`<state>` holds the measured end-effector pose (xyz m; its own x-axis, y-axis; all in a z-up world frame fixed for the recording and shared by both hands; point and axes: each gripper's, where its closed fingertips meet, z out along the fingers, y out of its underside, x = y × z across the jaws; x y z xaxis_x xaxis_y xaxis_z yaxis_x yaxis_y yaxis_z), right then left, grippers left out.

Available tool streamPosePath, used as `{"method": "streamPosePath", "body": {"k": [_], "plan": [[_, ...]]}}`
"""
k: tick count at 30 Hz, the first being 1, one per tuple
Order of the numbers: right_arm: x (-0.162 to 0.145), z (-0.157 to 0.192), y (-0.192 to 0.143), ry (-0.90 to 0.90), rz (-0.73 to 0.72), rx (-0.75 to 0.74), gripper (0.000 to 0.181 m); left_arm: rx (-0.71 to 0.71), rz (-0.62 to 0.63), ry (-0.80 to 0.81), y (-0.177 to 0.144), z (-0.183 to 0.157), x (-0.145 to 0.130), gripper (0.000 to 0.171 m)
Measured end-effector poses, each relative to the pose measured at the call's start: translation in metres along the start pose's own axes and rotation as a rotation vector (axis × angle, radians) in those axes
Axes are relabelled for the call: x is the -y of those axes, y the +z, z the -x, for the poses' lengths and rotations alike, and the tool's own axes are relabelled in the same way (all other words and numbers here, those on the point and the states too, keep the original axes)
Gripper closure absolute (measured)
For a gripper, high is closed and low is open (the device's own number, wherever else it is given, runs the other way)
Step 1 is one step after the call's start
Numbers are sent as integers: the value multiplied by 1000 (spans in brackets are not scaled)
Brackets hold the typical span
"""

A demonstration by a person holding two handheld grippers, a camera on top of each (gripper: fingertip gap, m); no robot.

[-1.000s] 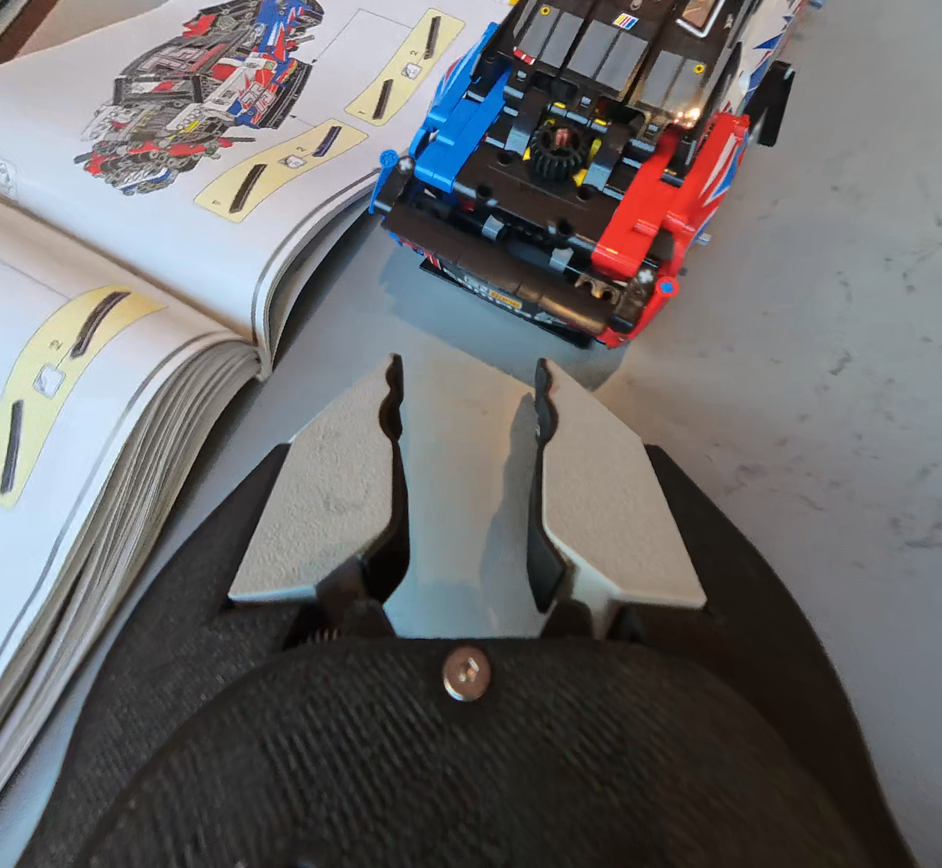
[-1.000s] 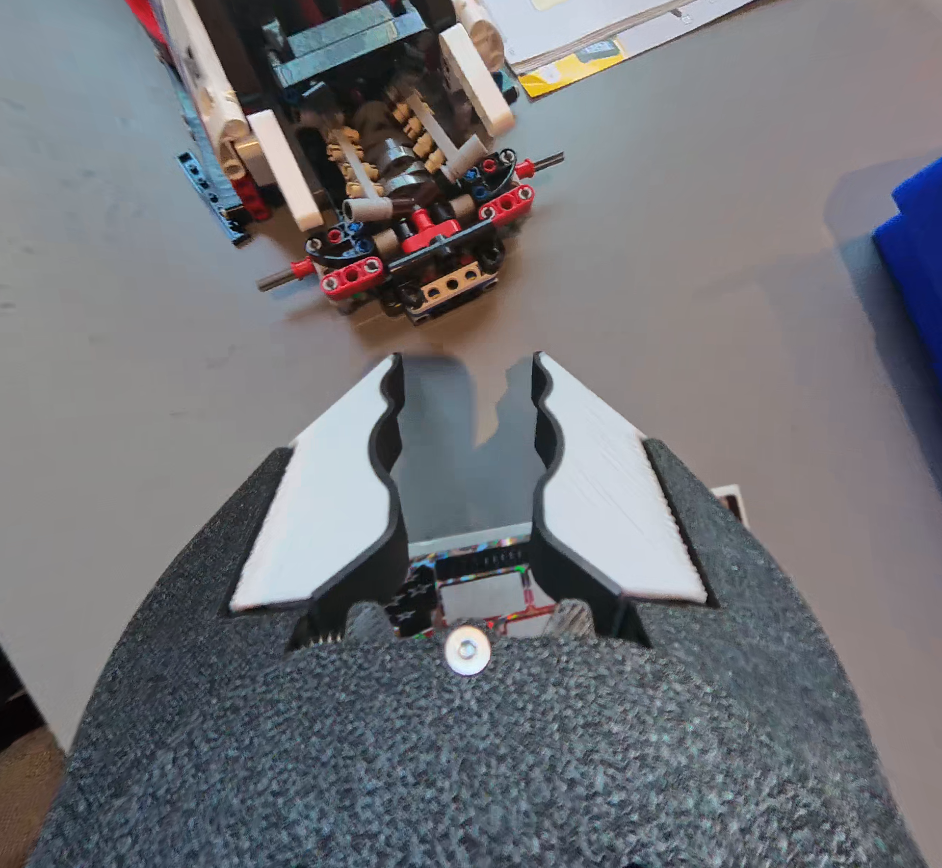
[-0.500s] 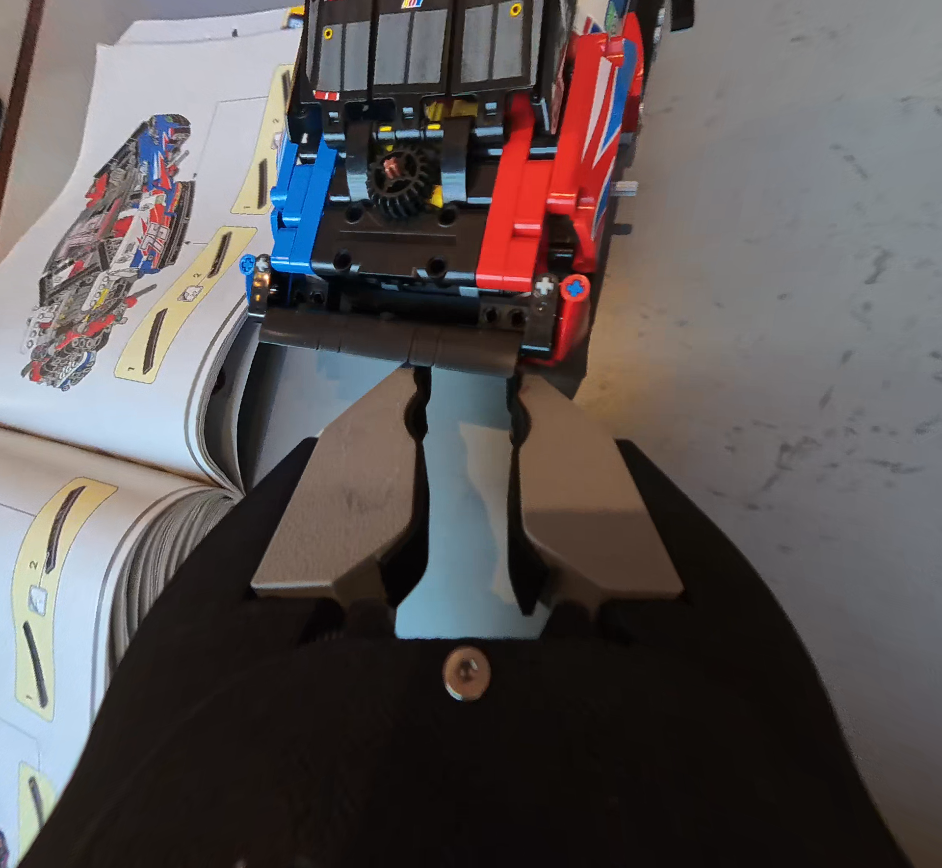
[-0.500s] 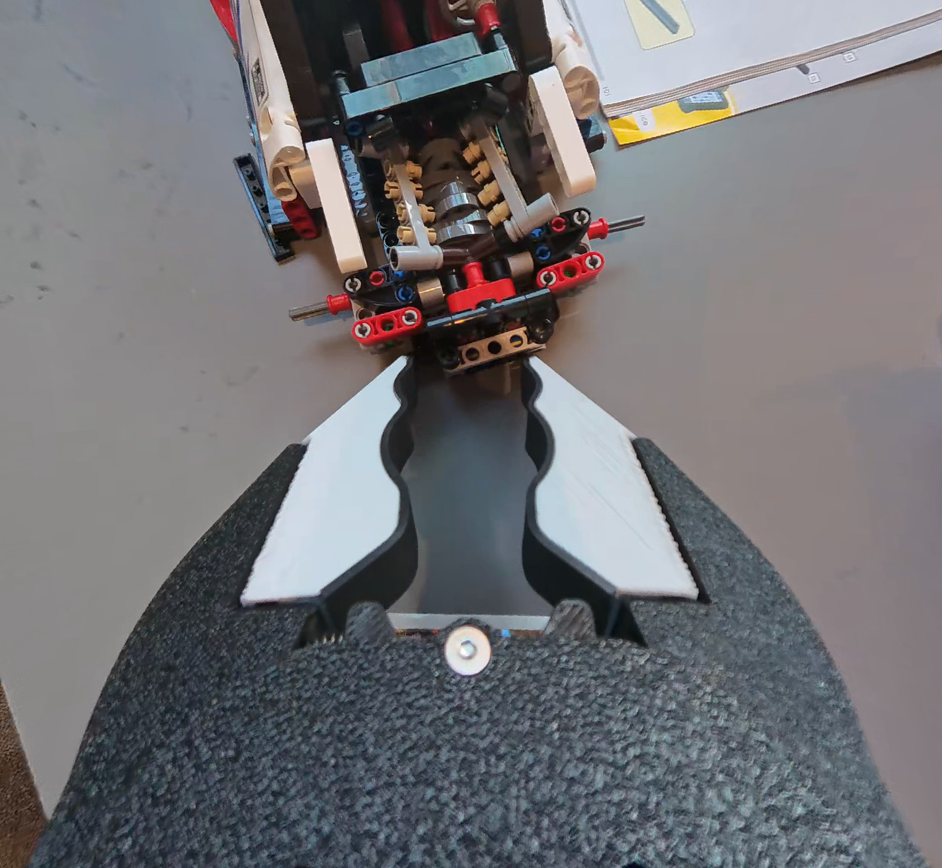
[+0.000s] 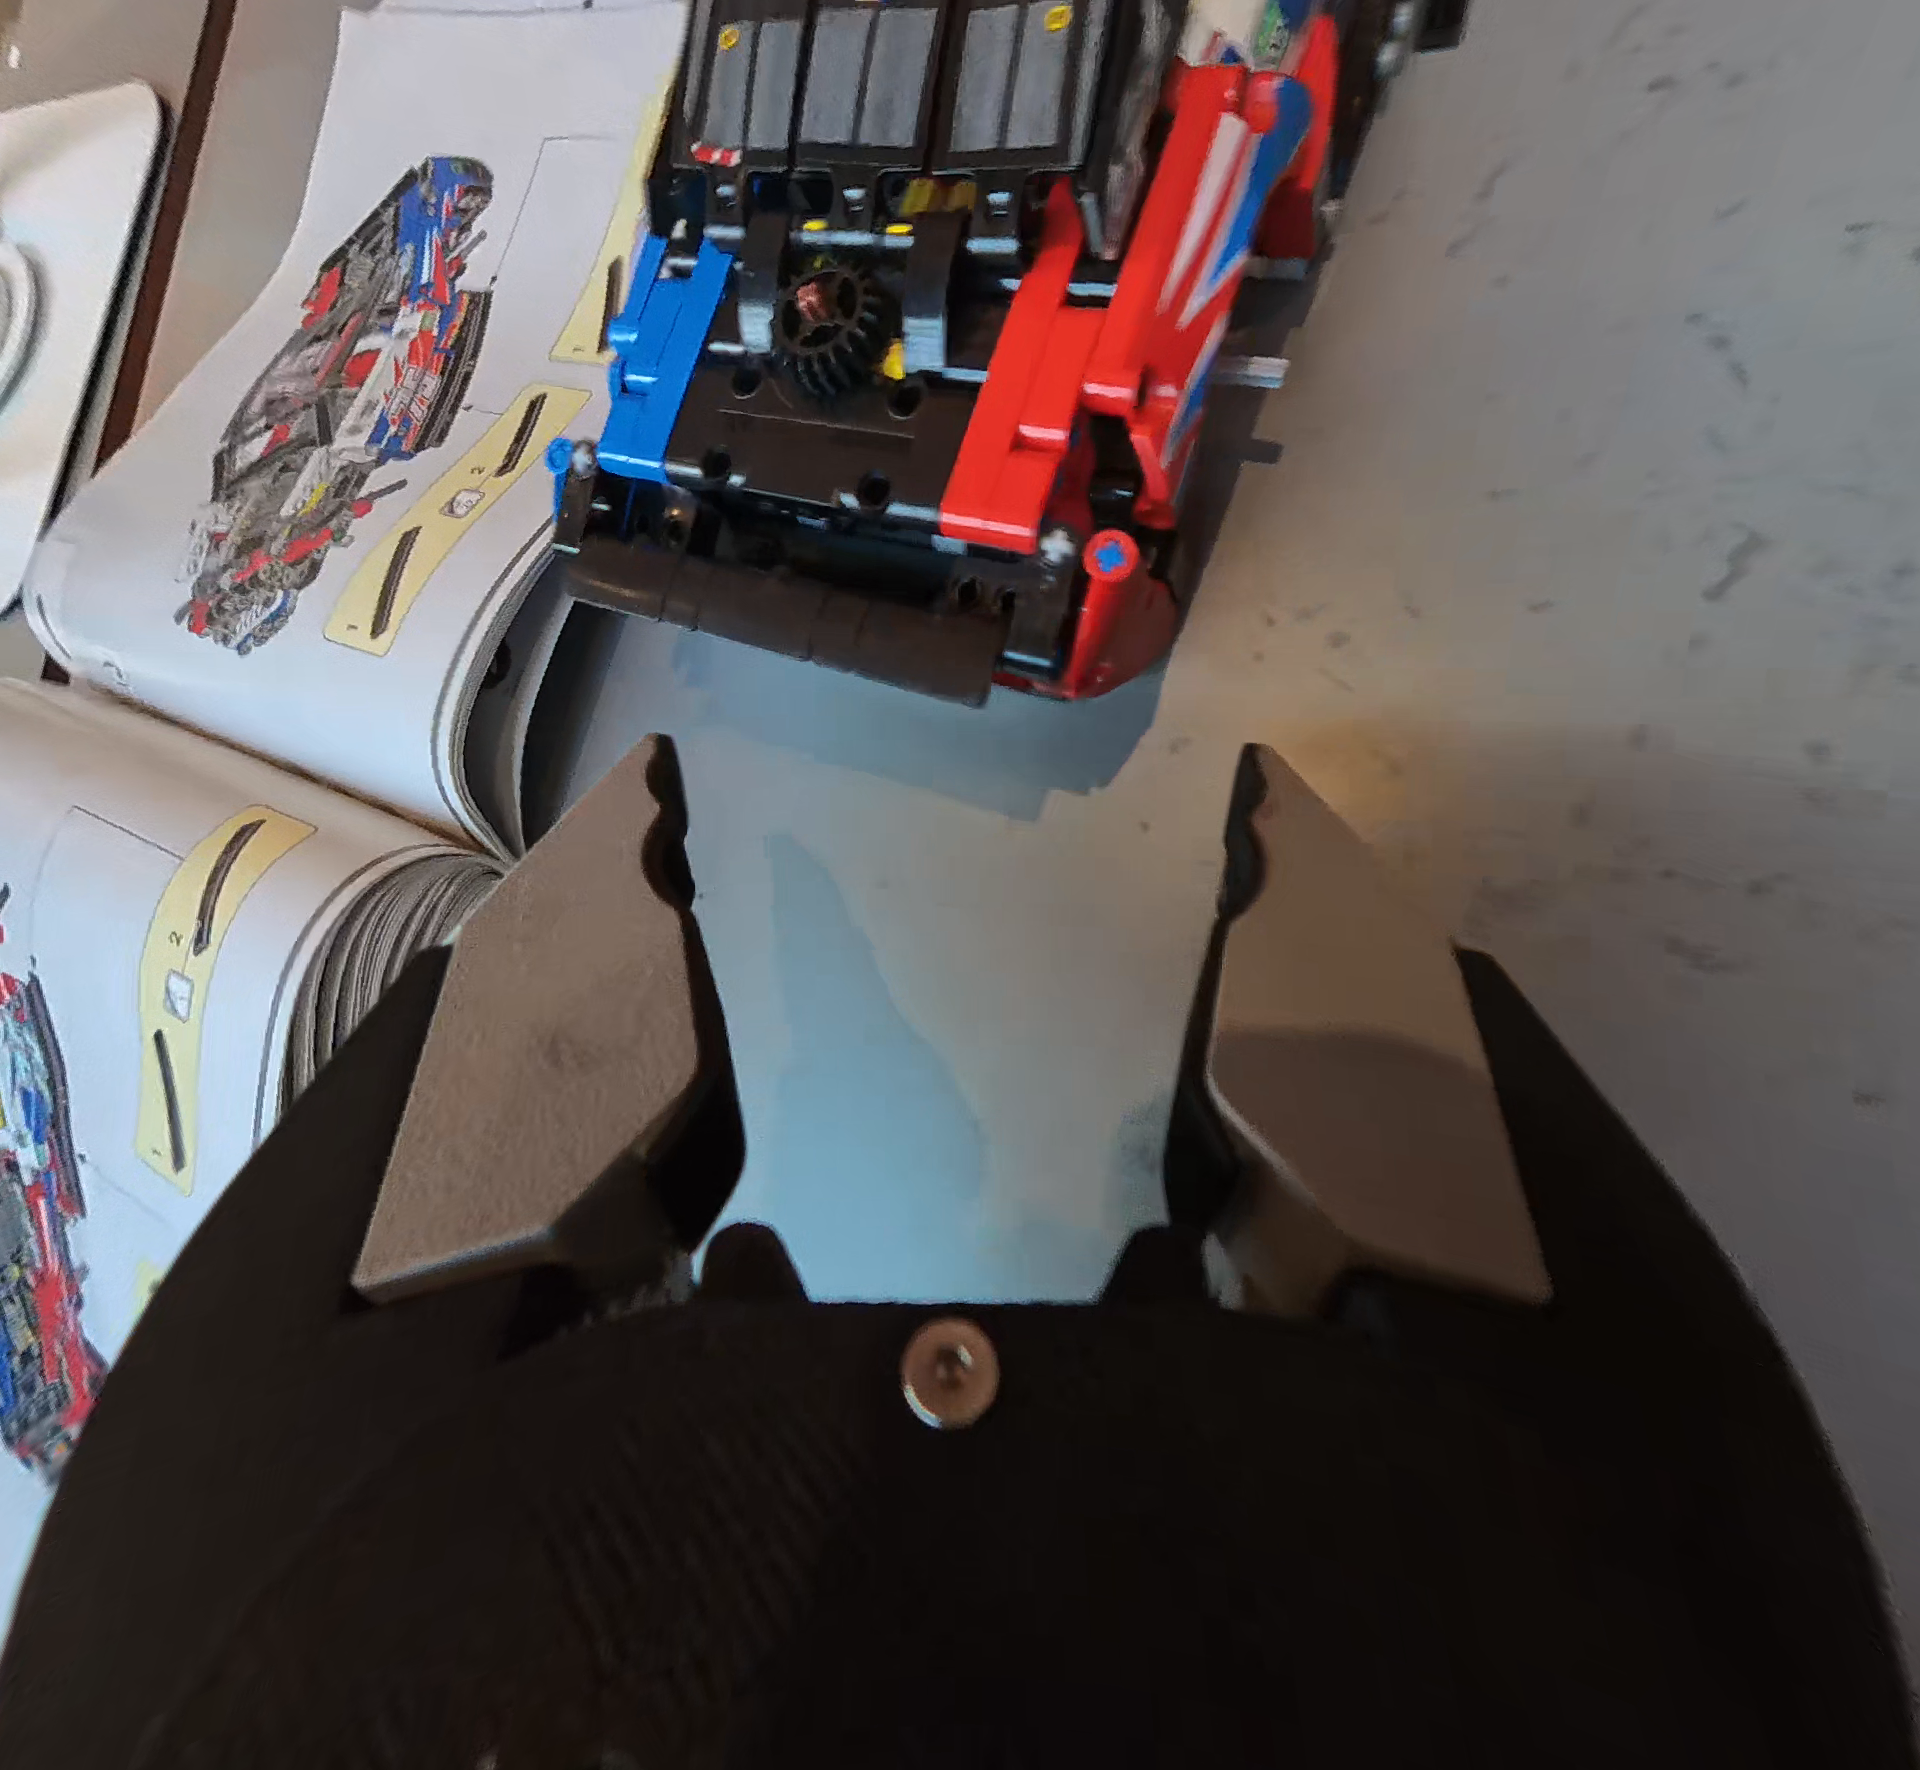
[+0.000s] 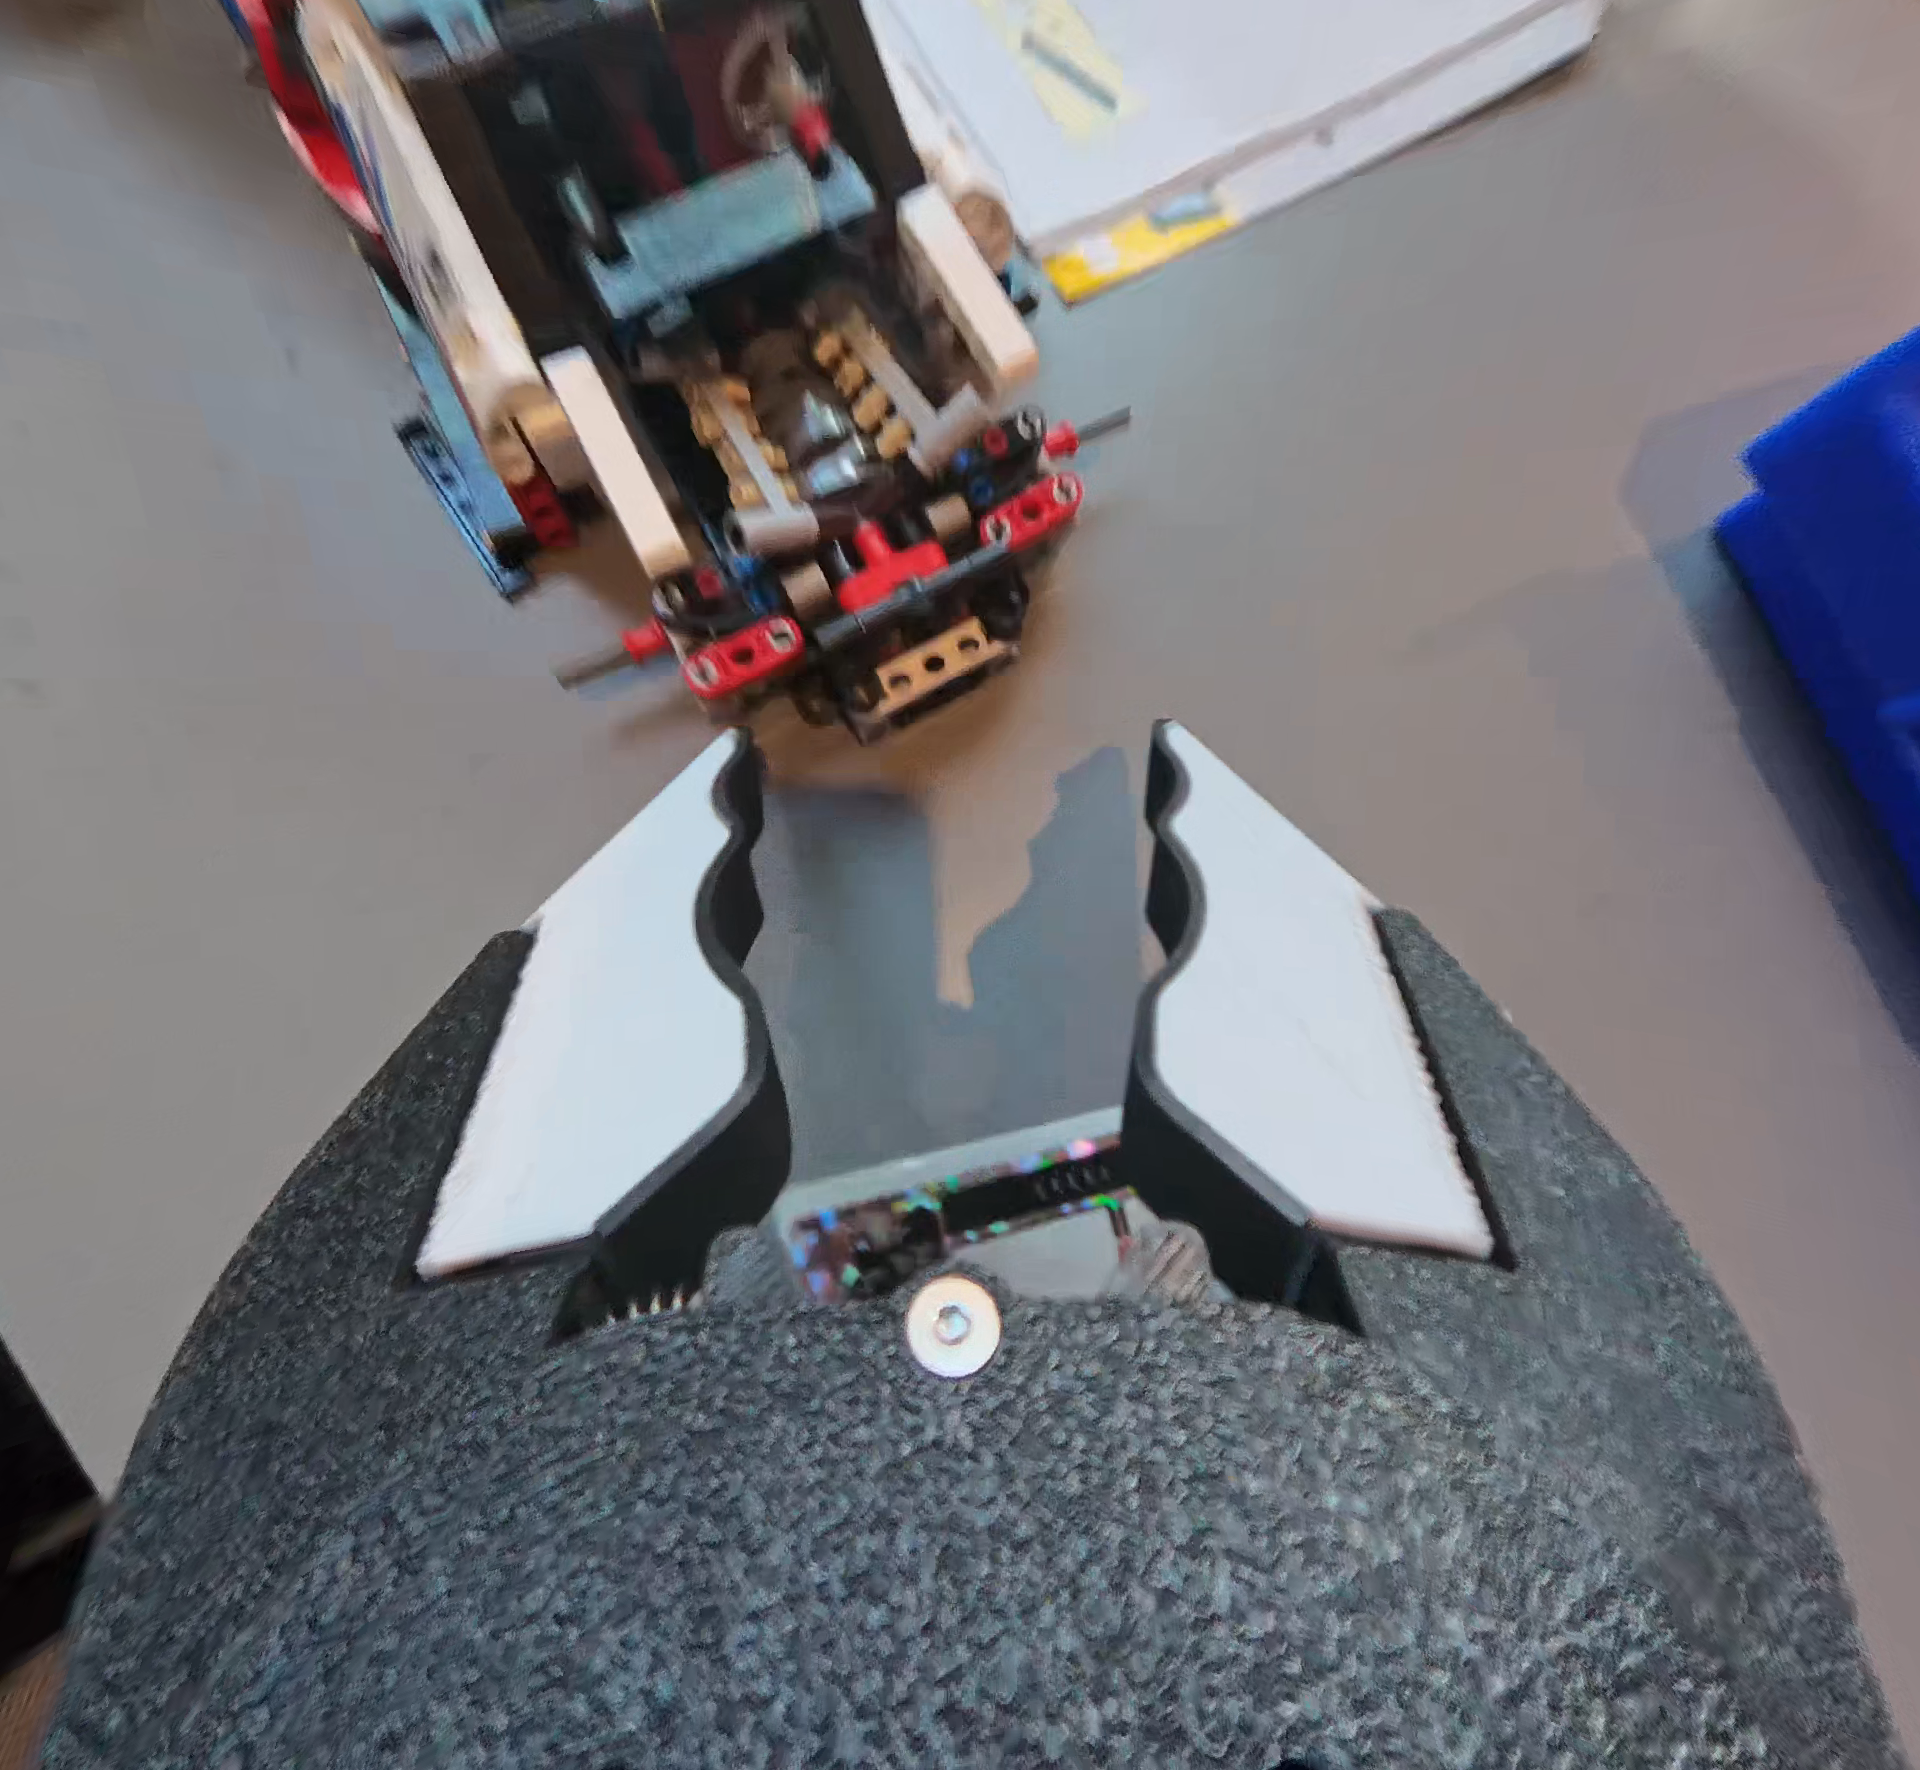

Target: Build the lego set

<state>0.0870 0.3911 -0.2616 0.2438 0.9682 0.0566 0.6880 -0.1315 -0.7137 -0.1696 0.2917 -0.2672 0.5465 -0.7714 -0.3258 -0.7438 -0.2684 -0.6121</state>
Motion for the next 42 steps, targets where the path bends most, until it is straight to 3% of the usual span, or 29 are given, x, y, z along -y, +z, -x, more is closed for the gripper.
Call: {"method": "streamPosePath", "body": {"k": [2, 5, 7, 11, 14, 16, 20, 24, 30, 36, 42], "plan": [[20, 17, 0, -17, -55, -27, 97, -18, 18, -54, 10, 1, 0, 66], [29, 43, 15, -198, 17, -74, 82, -82, -24, -115, 21, -4, 8, 64], [32, 41, 19, -279, 54, -98, 86, -134, -27, -163, 28, -7, 10, 59], [20, 15, 9, -122, 60, -22, 86, -195, -17, -219, 33, -12, 11, 62], [-9, 13, 4, -27, 72, 97, 100, -207, -26, -242, 33, -22, 15, 65], [-23, 19, 10, 11, 90, 159, 99, -212, -24, -280, 33, -24, 15, 68], [-8, 30, 19, 51, 35, 226, 108, -166, -12, -327, 36, -21, 17, 74], [-1, 28, 25, 54, 33, 185, 97, -113, -20, -382, 36, -17, 18, 91], [6, 31, 14, 58, 40, 147, 95, -144, 9, -410, 29, -32, 22, 91], [18, 36, -3, 137, -1, 159, 94, -219, -77, -563, 14, -35, 40, 88], [20, 31, 10, 137, 49, 108, 90, -231, -43, -607, 15, -21, 39, 86]]}}
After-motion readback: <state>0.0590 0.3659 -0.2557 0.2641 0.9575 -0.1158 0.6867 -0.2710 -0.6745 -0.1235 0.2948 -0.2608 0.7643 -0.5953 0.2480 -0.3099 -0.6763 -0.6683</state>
